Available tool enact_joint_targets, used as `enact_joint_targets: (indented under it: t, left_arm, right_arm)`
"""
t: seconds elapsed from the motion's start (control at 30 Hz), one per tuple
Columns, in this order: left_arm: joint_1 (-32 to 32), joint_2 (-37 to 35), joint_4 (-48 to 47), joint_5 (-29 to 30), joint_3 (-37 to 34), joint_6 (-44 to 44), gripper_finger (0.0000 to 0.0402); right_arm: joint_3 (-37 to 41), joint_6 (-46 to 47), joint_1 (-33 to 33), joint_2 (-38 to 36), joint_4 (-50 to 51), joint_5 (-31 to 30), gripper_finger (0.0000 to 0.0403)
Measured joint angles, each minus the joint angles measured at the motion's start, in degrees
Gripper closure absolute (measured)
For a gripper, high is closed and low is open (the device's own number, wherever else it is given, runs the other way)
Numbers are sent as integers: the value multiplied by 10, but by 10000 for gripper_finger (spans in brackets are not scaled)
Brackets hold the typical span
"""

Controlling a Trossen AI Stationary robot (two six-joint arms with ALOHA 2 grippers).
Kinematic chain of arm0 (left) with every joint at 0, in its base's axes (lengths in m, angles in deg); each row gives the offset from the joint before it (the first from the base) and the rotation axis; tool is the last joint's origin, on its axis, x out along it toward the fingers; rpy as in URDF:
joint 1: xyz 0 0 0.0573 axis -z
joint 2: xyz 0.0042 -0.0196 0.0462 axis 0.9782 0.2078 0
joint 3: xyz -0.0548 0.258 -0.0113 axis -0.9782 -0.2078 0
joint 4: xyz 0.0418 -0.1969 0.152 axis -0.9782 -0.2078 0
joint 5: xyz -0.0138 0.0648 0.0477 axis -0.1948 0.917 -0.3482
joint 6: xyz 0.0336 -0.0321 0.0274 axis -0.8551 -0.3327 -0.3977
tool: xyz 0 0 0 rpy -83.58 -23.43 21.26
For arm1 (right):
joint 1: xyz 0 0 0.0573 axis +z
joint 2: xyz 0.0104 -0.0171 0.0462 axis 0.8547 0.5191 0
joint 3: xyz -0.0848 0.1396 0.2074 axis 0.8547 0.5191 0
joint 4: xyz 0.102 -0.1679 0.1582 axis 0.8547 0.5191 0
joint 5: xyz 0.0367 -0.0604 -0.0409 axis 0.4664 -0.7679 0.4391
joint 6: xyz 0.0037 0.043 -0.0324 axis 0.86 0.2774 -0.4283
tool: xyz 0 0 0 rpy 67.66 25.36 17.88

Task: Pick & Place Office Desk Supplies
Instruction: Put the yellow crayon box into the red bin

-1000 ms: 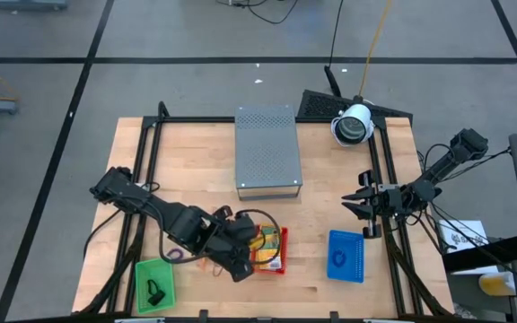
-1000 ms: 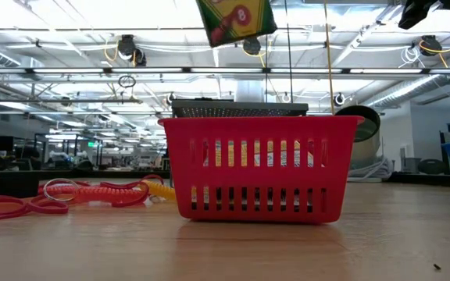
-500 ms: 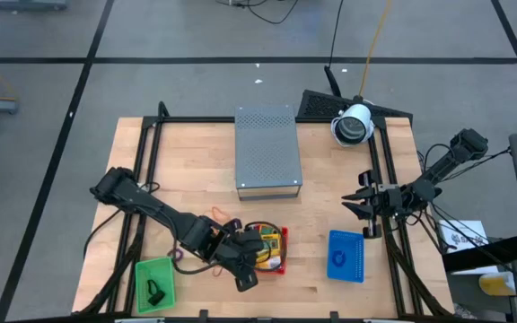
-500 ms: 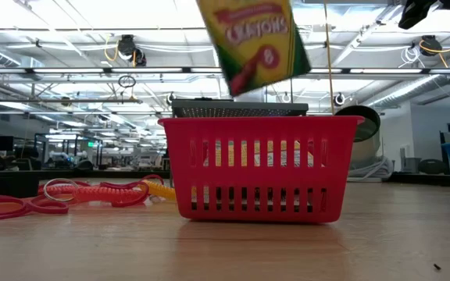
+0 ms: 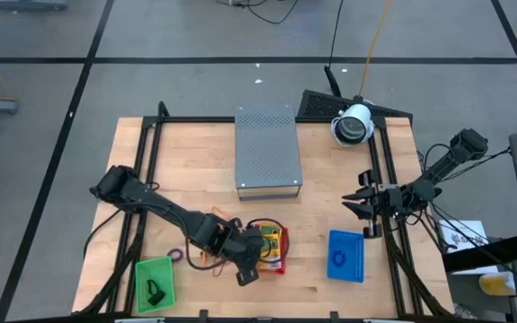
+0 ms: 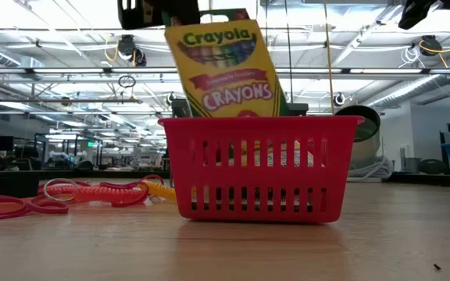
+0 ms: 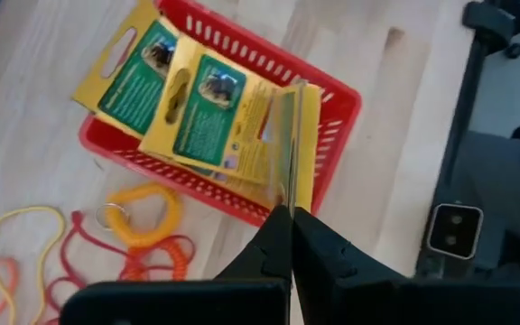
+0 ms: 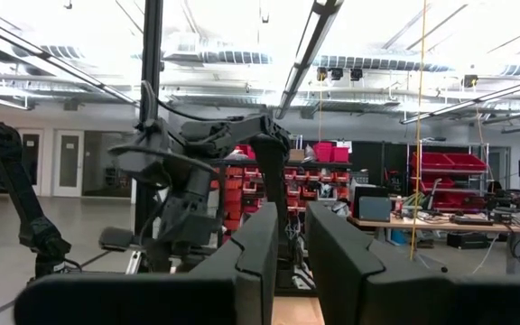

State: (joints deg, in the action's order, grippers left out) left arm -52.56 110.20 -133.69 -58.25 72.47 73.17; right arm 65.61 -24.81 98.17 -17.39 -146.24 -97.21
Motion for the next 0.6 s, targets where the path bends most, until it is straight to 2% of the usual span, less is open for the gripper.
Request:
enact_joint_targets:
  t: [0.3, 0.6]
  left_arm:
    - [-31, 17, -6, -40, 0, -60, 401]
    - [-53, 26, 2, -46, 0, -107, 383]
  right_arm:
    - [0, -1, 0, 0, 0, 0, 353]
    - [0, -2, 0, 0, 0, 0, 353]
